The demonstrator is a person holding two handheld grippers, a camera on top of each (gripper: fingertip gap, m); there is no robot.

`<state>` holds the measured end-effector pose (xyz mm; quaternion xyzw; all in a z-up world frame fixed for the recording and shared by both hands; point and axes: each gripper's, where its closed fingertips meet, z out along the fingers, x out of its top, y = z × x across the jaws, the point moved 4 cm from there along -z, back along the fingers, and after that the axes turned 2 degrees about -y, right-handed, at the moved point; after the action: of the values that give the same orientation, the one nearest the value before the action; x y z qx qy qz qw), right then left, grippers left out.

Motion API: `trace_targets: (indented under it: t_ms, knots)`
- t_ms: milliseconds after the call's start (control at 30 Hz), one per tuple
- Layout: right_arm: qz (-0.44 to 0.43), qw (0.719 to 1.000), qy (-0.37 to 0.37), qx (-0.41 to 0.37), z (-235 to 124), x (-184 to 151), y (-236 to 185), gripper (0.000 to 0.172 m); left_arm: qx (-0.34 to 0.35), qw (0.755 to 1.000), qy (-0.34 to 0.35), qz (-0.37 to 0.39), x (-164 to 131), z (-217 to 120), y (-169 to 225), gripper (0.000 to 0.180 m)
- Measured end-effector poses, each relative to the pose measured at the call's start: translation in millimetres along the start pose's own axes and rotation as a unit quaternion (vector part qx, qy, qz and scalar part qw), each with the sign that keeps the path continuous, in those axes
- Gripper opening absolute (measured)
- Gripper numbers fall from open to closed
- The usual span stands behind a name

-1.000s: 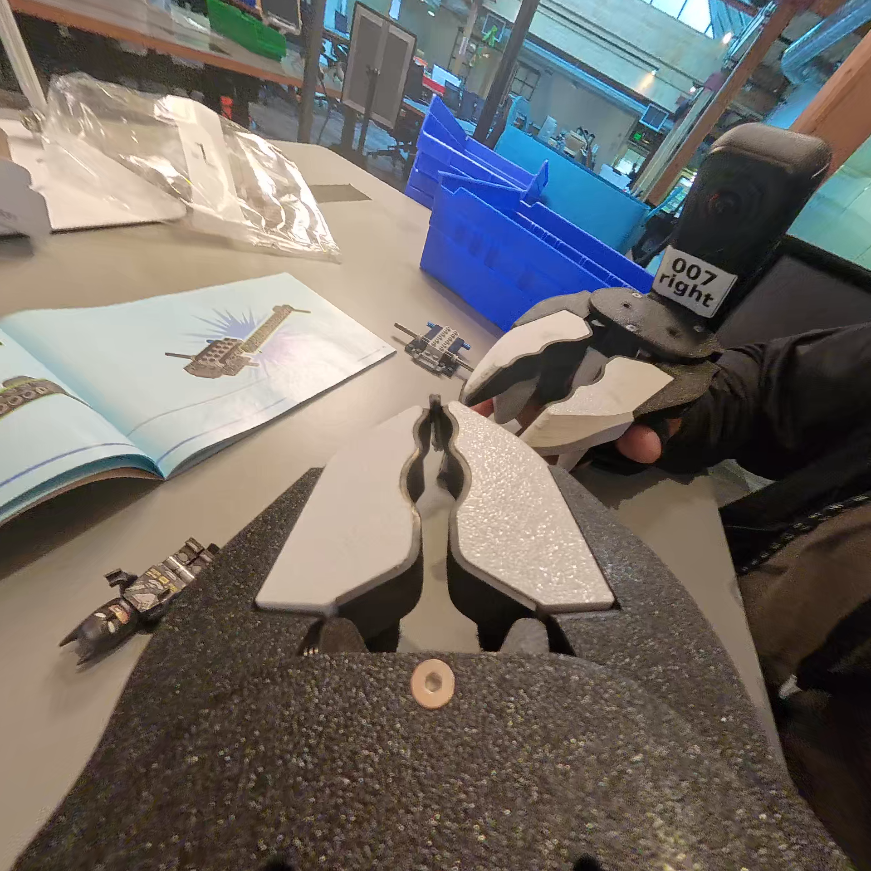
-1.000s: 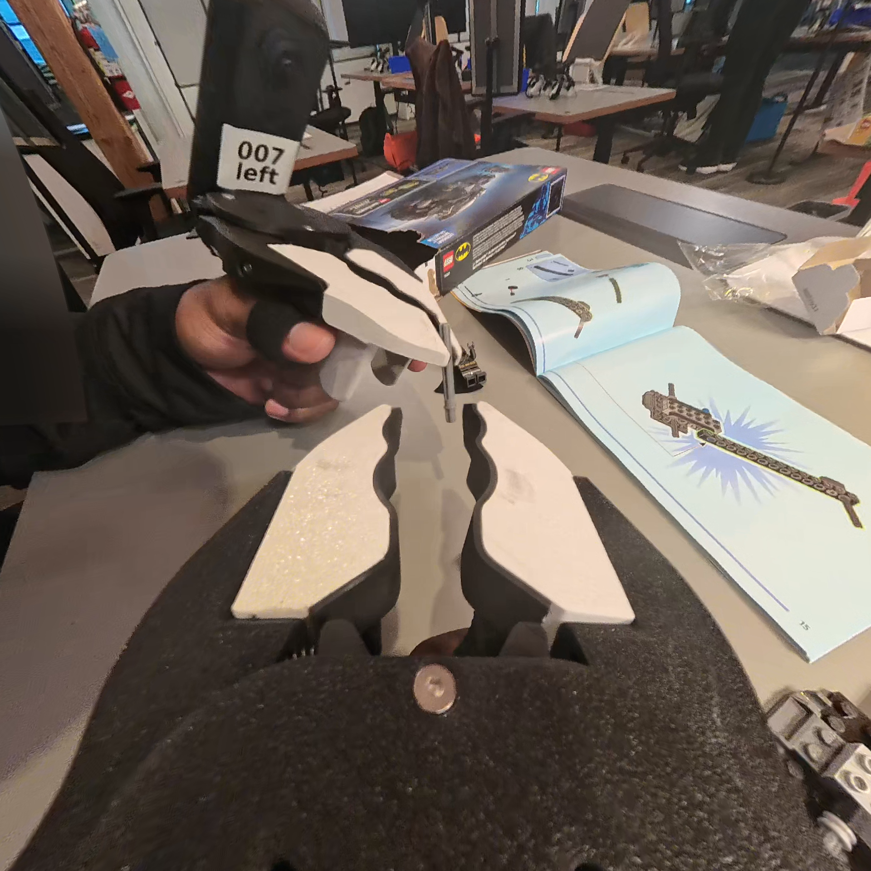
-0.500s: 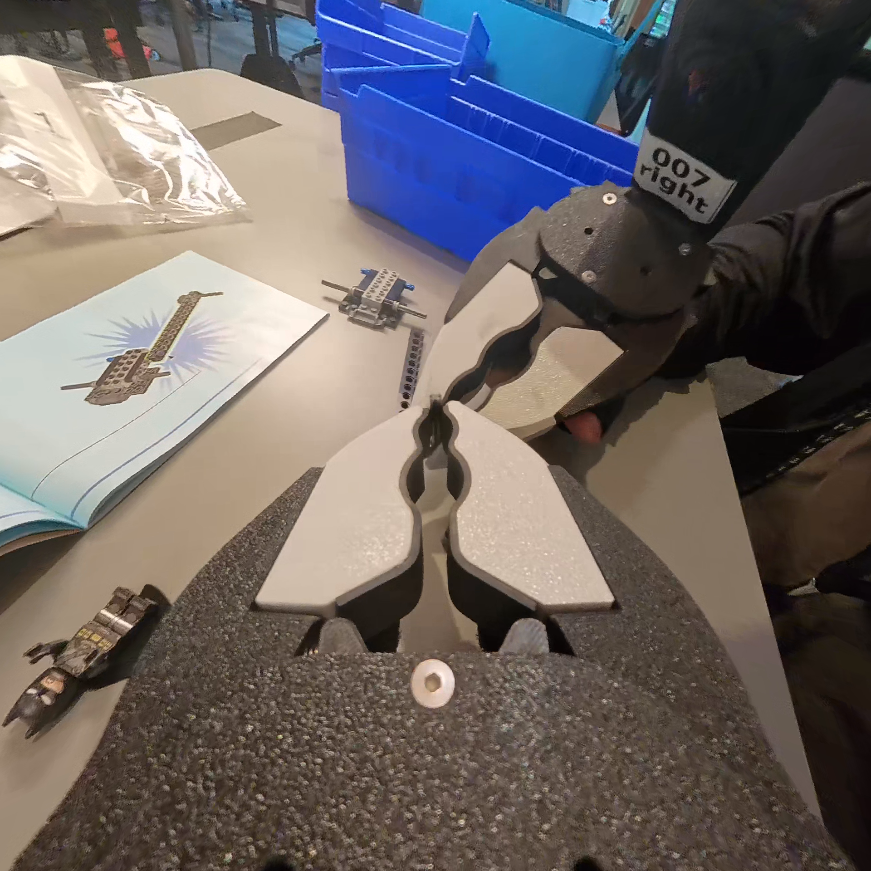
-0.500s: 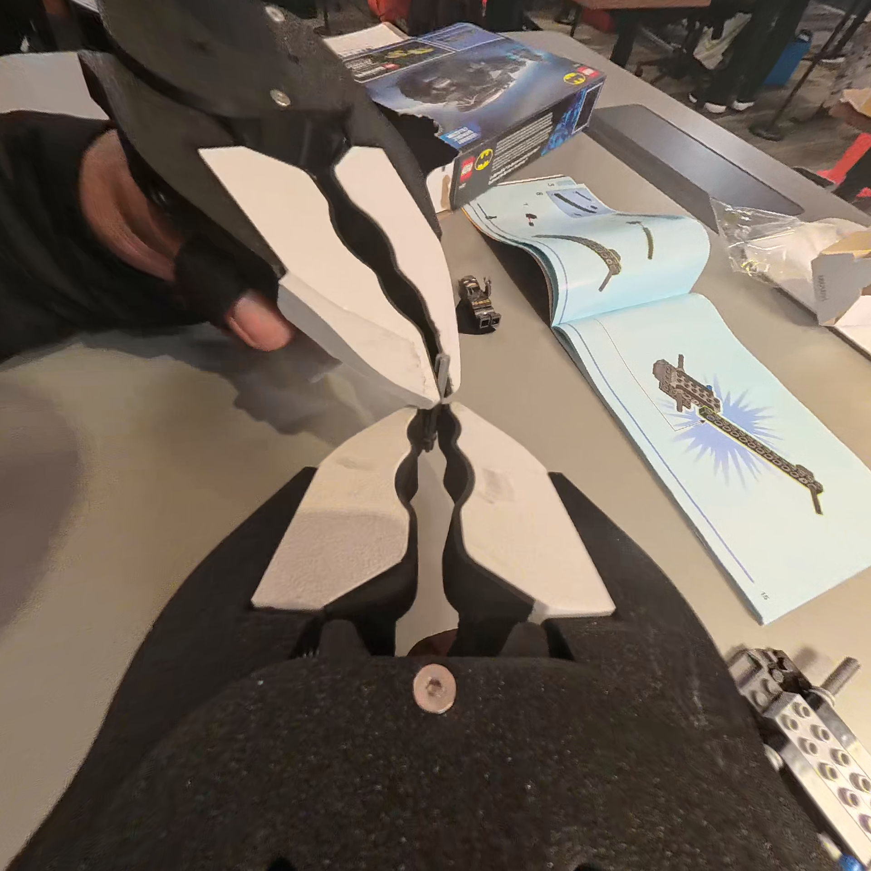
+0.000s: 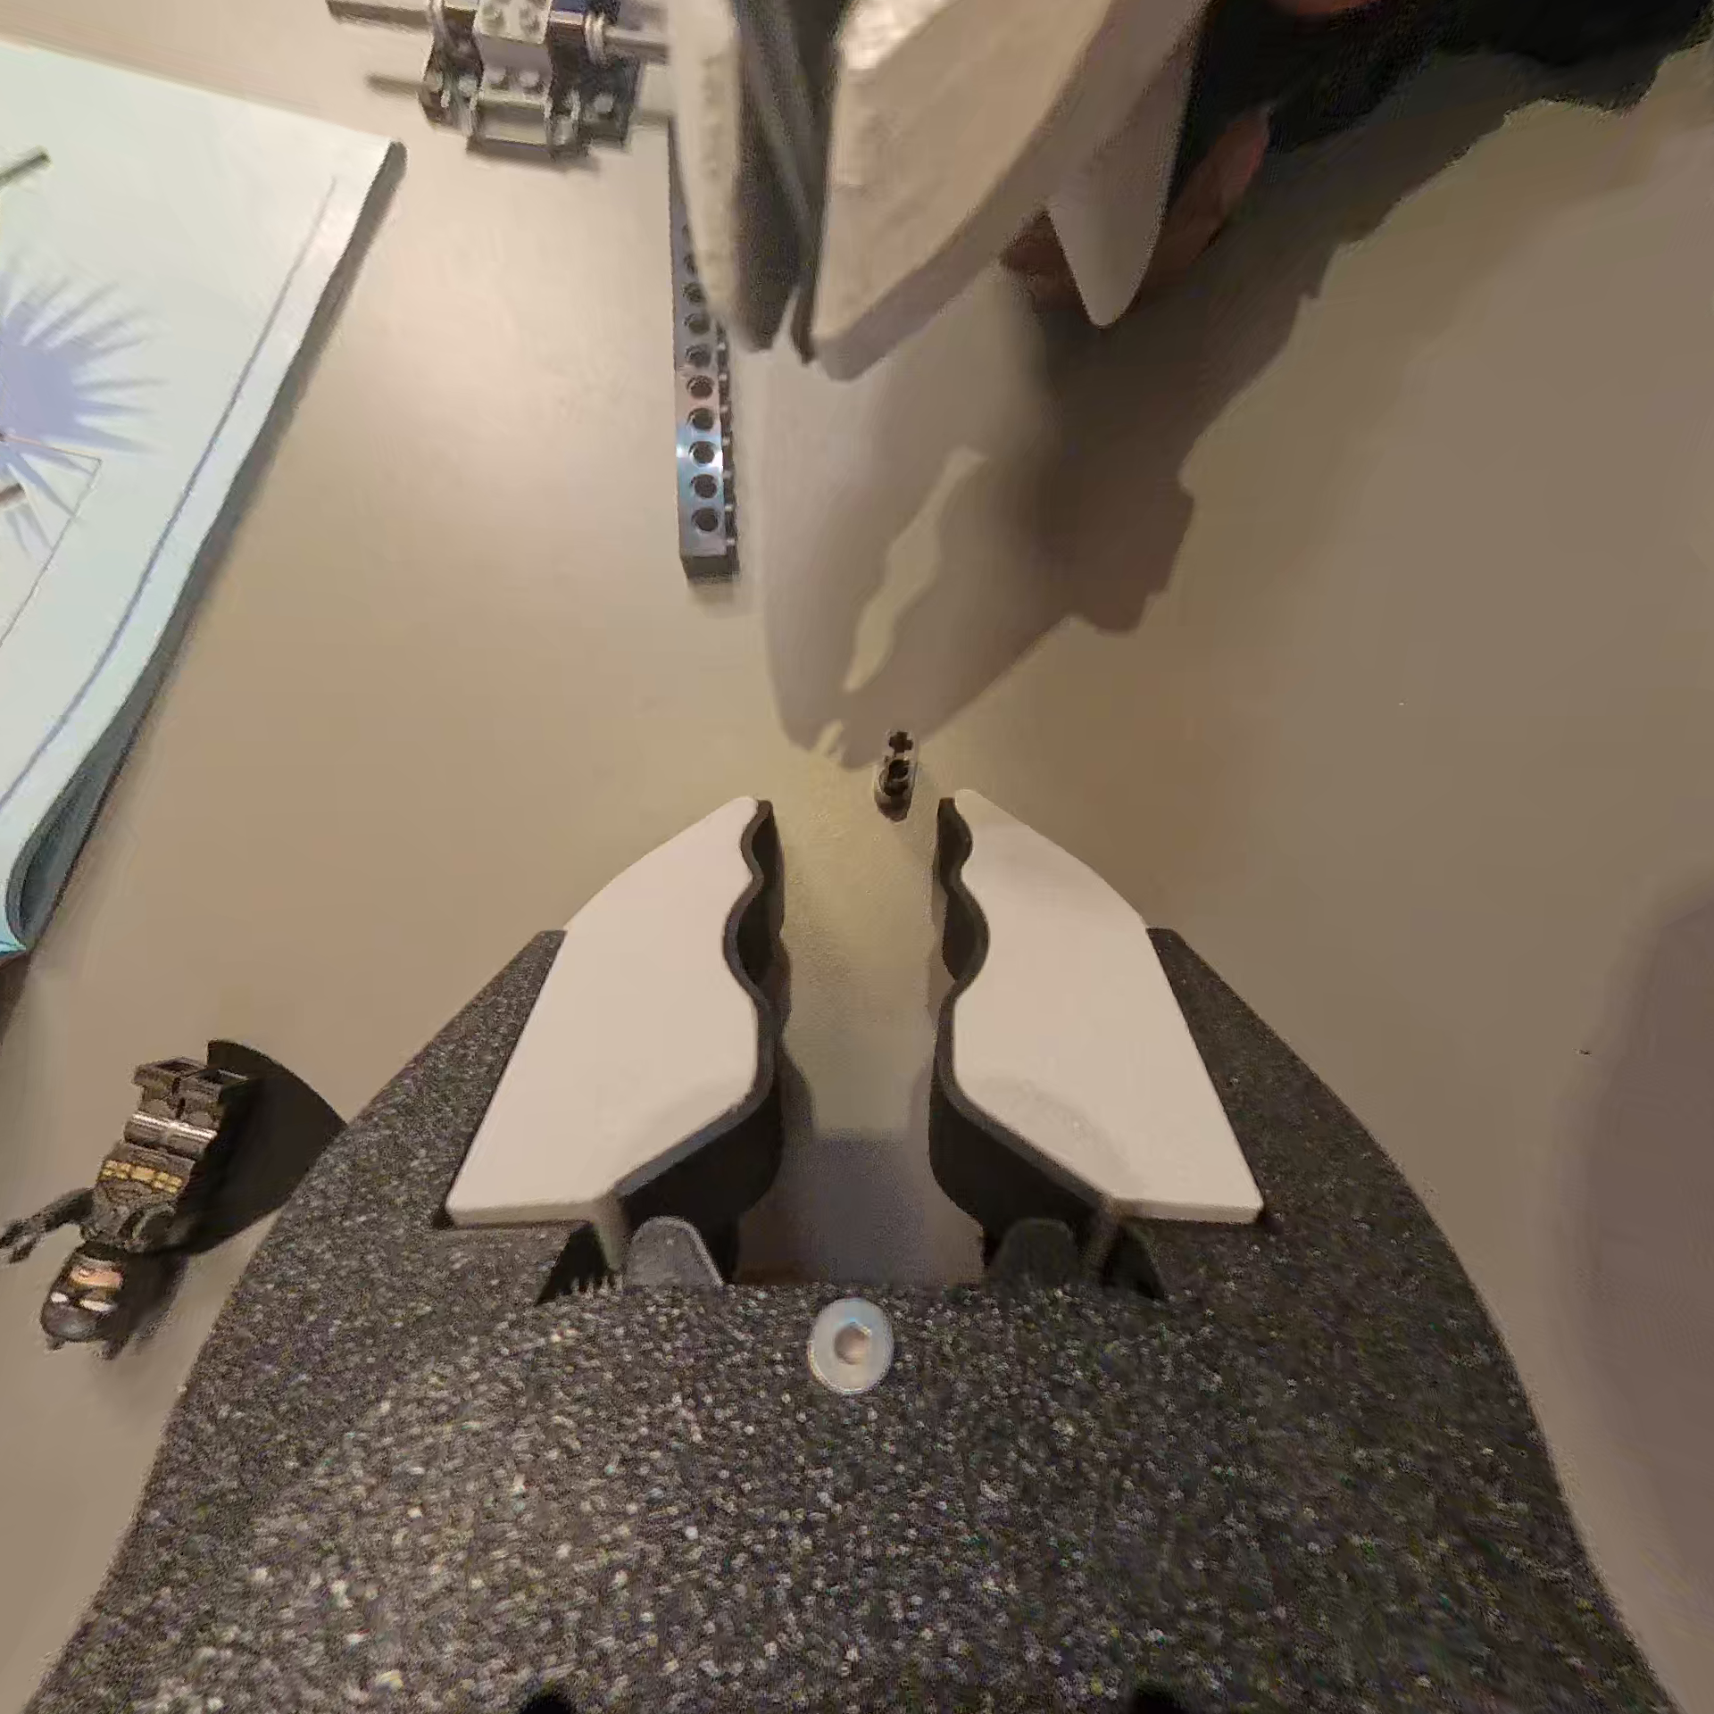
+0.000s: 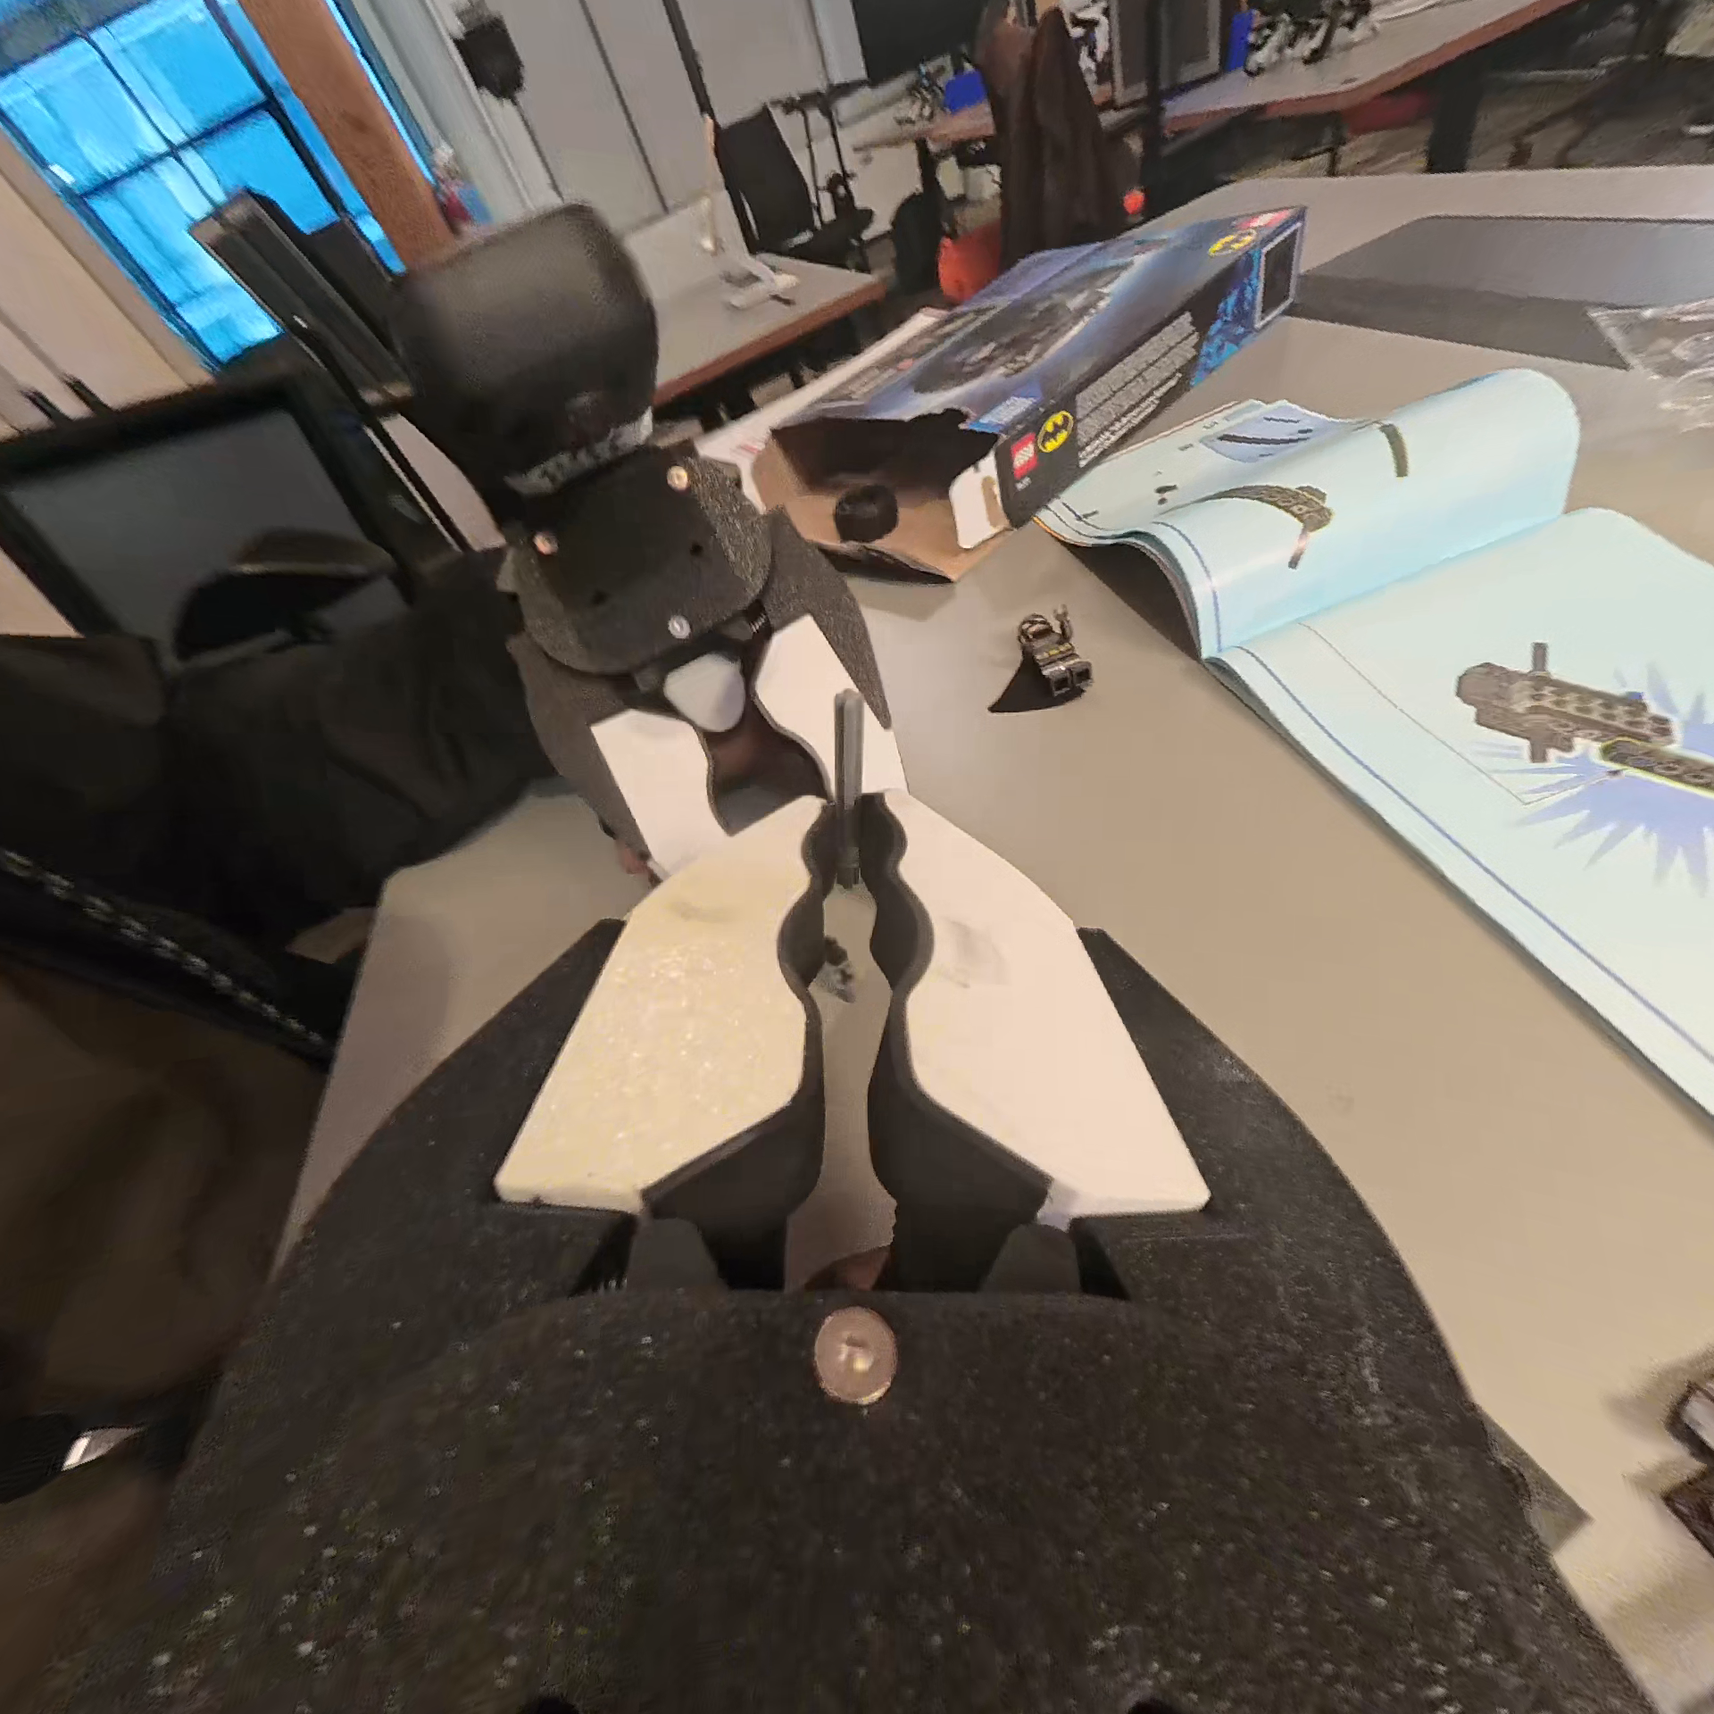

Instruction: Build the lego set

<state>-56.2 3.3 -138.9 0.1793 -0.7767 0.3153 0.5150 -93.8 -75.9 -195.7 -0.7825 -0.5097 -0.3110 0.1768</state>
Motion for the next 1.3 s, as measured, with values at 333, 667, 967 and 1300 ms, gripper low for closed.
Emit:
trace_targets:
  t_ms: [333, 667, 967, 1300]
  knots:
    - [0.068, 0.994, 0.039, 0.074, -4.5, 5.7, -0.5, 0.005, 0.015, 0.999, -0.003, 0.043, 6.6, 7.8, 5.6, 0.007]
    - [0.157, 0.979, 0.064, 0.112, -6.7, 9.6, 8.7, 0.005, -0.062, 0.991, 0.112, -0.048, 31.7, -7.1, 4.8, 0.007]
    - [0.221, 0.953, 0.139, 0.152, -29.3, 13.5, 11.4, 0.005, -0.115, 0.966, 0.205, -0.108, 48.5, -24.5, 4.2, 0.006]
    - [0.102, 0.965, 0.197, 0.138, -48.5, 15.9, -26.0, 0.005, -0.007, 0.976, 0.219, 0.013, 78.8, -38.6, 36.8, 0.007]
